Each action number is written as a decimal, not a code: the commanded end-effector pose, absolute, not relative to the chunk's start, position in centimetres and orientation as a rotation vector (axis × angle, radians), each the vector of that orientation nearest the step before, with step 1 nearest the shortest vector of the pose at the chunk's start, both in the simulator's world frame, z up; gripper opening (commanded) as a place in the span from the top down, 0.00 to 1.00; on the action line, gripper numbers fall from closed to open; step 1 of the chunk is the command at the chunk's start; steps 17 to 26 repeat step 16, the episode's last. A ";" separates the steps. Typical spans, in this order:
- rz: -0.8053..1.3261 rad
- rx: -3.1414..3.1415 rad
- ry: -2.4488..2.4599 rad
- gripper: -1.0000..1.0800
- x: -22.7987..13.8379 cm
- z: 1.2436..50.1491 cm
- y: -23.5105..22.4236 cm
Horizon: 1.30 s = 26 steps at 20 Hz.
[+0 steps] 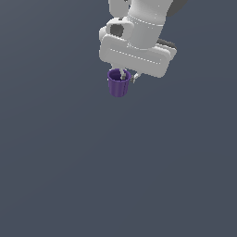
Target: Pick up the object and move it to a goal position.
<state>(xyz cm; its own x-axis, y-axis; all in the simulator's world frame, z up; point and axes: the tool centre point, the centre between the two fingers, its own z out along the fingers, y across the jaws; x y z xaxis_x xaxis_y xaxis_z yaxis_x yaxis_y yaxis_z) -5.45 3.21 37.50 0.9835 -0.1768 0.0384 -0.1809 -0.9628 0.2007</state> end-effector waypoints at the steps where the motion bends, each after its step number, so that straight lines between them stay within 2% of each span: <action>1: 0.030 2.925 -0.266 1.00 -6.0 39.9 2.8; 11: 0.030 2.923 -0.266 1.00 -6.9 45.2 1.9; 26: 0.031 2.922 -0.266 1.00 -6.9 45.7 1.8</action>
